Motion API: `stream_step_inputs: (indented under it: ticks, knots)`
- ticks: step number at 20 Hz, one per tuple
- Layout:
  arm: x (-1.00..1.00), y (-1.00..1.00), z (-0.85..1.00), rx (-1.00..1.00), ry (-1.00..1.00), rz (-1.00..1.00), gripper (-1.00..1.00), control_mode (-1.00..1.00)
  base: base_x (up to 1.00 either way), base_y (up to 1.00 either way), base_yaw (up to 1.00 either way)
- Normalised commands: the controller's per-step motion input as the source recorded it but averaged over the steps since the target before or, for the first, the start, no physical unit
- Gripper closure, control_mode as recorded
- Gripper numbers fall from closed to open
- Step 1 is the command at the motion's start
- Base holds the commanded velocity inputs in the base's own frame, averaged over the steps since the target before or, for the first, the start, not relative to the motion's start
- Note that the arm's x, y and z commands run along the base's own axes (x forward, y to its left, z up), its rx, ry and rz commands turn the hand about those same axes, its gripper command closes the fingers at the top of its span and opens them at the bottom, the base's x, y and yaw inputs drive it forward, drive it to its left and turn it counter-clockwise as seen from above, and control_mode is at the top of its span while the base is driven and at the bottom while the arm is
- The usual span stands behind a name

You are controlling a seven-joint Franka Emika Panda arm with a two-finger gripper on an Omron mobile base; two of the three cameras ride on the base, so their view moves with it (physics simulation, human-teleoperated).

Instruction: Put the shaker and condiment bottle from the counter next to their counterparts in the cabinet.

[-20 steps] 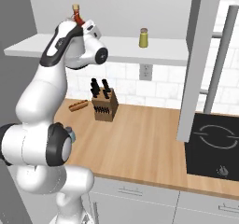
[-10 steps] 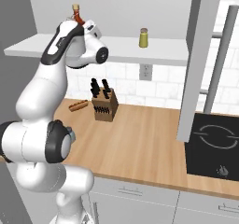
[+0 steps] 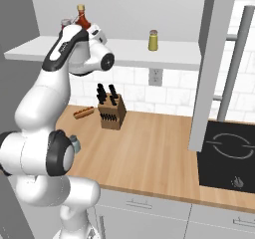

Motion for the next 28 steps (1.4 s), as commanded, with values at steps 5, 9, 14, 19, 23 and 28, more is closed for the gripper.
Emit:
stream_step_inputs:
  ticks: [5,9,14,19,23,28]
  knots:
    - [-0.11,0.01,-0.01,0.00,0.00,0.00,-1.00,-1.00,0.00,0.00,0.00]
    - [-0.39,0.00,0.00,0.03,0.00,0.00,-1.00,-1.00,0.00,0.00,0.00]
    - [-0.96,-0.04,0.01,0.08,-0.08,0.00,-1.00,-1.00,0.00,0.00,0.00]
    - [-0.99,0.00,-0.13,0.06,0.00,0.00,-1.00,-1.00,0.00,0.00,0.00]
    - [-0.76,0.00,-0.25,0.01,0.04,0.00,-1.00,-1.00,0.00,0.00,0.00]
    - [-0.57,0.00,-0.15,0.00,0.13,0.00,-1.00,-1.00,0.00,0.00,0.00]
